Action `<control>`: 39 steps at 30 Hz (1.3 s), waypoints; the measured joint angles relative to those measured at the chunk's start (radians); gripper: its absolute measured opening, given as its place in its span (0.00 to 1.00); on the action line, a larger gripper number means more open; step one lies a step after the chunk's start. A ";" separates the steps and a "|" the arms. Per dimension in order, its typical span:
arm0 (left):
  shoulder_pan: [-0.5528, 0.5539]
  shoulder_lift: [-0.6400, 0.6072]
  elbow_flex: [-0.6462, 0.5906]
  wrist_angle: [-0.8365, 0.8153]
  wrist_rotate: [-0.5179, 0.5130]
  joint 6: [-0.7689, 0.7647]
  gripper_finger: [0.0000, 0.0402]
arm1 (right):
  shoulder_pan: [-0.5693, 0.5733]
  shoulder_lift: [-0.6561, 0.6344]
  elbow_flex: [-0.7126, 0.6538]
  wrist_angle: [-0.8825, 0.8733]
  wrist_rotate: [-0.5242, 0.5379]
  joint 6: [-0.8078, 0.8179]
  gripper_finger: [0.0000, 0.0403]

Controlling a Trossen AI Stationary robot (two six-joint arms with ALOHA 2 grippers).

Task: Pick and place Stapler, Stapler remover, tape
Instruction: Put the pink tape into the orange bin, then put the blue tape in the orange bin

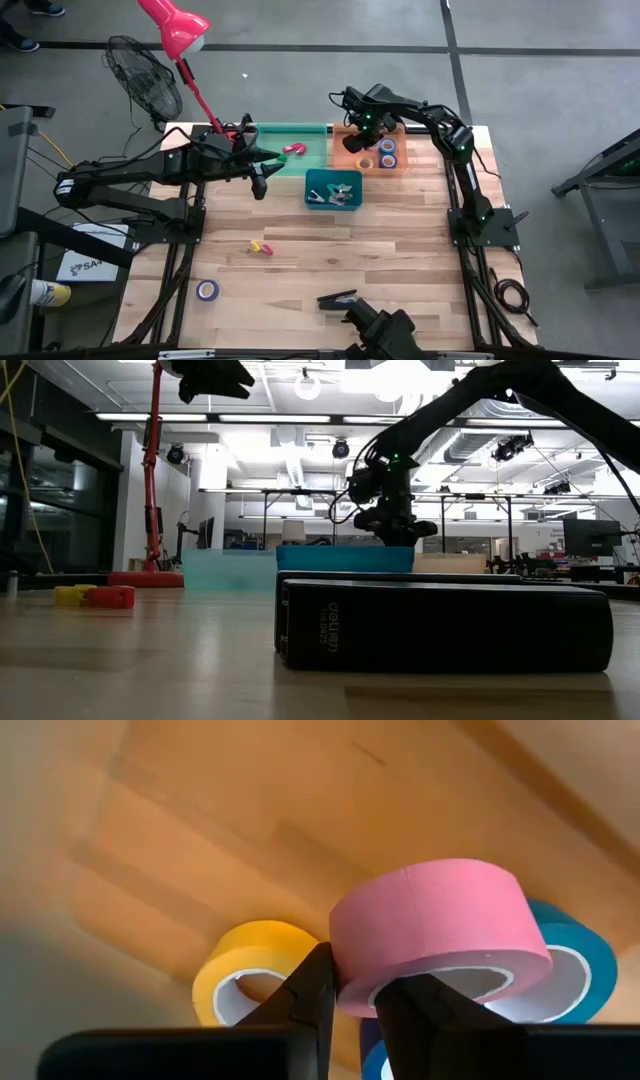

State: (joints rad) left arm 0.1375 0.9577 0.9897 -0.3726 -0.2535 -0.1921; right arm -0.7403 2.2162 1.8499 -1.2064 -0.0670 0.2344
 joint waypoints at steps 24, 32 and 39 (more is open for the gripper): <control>0.000 -0.075 0.001 -0.330 0.045 -0.207 0.38 | 0.021 -0.153 0.000 -0.001 0.016 -0.042 0.38; -0.001 -0.066 0.001 -0.602 0.215 -0.374 0.38 | 0.075 -0.302 0.000 0.053 0.038 -0.081 0.38; -0.026 -0.031 0.000 -0.646 0.274 -0.484 0.38 | 0.142 -0.403 0.000 0.090 0.039 -0.086 0.38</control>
State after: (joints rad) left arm 0.1114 0.9263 0.9901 -1.0186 0.0200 -0.6756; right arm -0.5987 1.8134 1.8503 -1.1164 -0.0277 0.1482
